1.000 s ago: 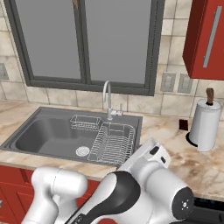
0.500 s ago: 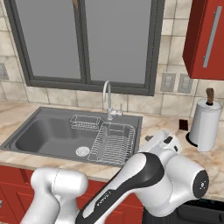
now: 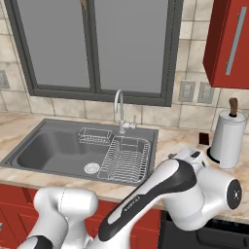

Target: Pick the mug and place it in the sink. Pick the bowl and place it in the open cabinet and then close the cabinet.

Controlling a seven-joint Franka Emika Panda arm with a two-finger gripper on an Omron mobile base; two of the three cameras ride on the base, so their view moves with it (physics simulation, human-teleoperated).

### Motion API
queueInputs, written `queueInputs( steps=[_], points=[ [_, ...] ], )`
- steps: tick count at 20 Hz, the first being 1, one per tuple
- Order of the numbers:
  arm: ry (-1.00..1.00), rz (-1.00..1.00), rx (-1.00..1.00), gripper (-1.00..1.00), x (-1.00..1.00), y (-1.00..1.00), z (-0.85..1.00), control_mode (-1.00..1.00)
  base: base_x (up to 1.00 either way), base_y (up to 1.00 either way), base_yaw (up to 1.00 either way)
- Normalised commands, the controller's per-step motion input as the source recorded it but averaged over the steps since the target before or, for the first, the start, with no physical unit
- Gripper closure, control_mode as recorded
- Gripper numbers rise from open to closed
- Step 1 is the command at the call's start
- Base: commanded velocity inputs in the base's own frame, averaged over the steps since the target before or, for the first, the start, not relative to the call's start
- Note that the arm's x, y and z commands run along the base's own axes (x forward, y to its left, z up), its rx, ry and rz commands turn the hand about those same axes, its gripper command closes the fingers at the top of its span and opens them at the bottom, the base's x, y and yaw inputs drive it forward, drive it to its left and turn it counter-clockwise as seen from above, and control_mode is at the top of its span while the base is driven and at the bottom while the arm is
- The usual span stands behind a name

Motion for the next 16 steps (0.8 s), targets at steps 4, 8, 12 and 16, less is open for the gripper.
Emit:
queueInputs(
  steps=[4, 8, 12, 16],
  points=[
    [0.0, -0.02, 0.0, -1.0, 0.04, -0.09, -0.4, -1.0, 0.0, 0.0, 0.0],
    [0.0, -0.03, 0.0, -1.0, 0.0, -0.05, -0.36, -1.0, 0.0, 0.0, 0.0],
    [0.0, -0.04, 0.0, -1.0, 0.13, -0.01, -0.32, -1.0, 0.0, 0.0, 0.0],
    [0.0, -0.04, 0.01, -1.0, 0.13, -0.01, -0.26, -1.0, 0.0, 0.0, 0.0]
  ],
)
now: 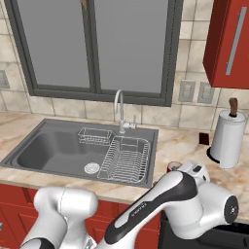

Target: Pick the mug and place it in the sink. Pick the bowl and place it in the open cabinet and then close the cabinet.

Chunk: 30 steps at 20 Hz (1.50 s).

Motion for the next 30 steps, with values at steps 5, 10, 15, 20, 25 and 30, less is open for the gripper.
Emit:
queueInputs(
  steps=[5, 10, 15, 20, 25, 30],
  points=[
    [0.03, -0.01, 0.02, -1.0, 0.08, -0.07, -0.26, -1.0, 0.0, 0.0, 0.0],
    [0.05, 0.0, 0.03, -1.0, 0.06, -0.11, -0.2, -1.0, 0.0, 0.0, 0.0],
    [0.1, -0.02, 0.05, -1.0, 0.24, -0.13, -0.29, -1.0, 0.0, 0.0, 0.0],
    [0.11, -0.01, 0.06, -1.0, 0.21, -0.14, -0.23, -1.0, 0.0, 0.0, 0.0],
    [0.12, 0.0, 0.1, -1.0, 0.14, -0.3, -0.15, -1.0, 0.0, 0.0, 0.0],
    [0.1, 0.0, 0.08, -1.0, 0.28, -0.24, -0.15, -1.0, 0.0, 0.0, 0.0]
  ],
)
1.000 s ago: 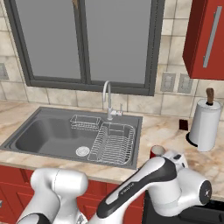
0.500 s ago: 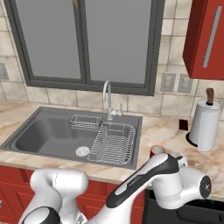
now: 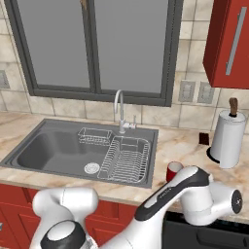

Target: Pick the mug and place it in the sink. Pick the bowl and place it in the open cabinet and then close the cabinet.

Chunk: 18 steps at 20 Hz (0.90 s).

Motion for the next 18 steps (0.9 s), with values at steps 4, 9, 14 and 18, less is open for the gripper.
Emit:
queueInputs(
  steps=[4, 9, 14, 18],
  points=[
    [0.05, 0.0, 0.03, -1.0, 0.34, -0.04, -0.18, -1.0, 0.0, 0.0, 0.0],
    [0.01, 0.0, 0.01, -1.0, 0.31, -0.02, -0.19, -1.0, 0.0, 0.0, 0.0],
    [0.0, 0.0, 0.01, -1.0, 0.19, -0.12, -0.29, -1.0, 0.0, 0.0, 0.0],
    [0.0, -0.02, 0.0, -1.0, 0.25, -0.01, -0.27, -1.0, 0.0, 0.0, 0.0]
  ],
)
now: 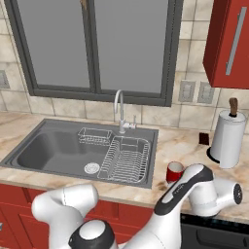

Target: Pick the mug and place it in the sink. Pick the bowl and place it in the open cabinet and then close the cabinet.

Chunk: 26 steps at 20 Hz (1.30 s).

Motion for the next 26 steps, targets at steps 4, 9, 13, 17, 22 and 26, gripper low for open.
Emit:
queueInputs(
  steps=[4, 9, 13, 17, 22, 26],
  points=[
    [0.0, -0.03, 0.0, -1.0, 0.3, -0.01, -0.19, -1.0, 0.0, 0.0, 0.0],
    [0.0, 0.0, 0.06, -1.0, 0.22, -0.35, -0.15, -1.0, 0.0, 0.0, 0.0],
    [0.0, 0.0, 0.06, -1.0, 0.27, -0.32, -0.21, -1.0, 0.0, 0.0, 0.0],
    [0.03, -0.01, 0.03, -1.0, 0.3, -0.12, -0.3, -1.0, 0.0, 0.0, 0.0],
    [0.09, -0.05, 0.0, 1.0, 0.28, 0.43, -0.51, -1.0, 0.0, 0.0, 0.0],
    [0.03, -0.01, 0.0, 1.0, 0.04, 0.11, -0.41, -1.0, 0.0, 0.0, 0.0]
  ],
)
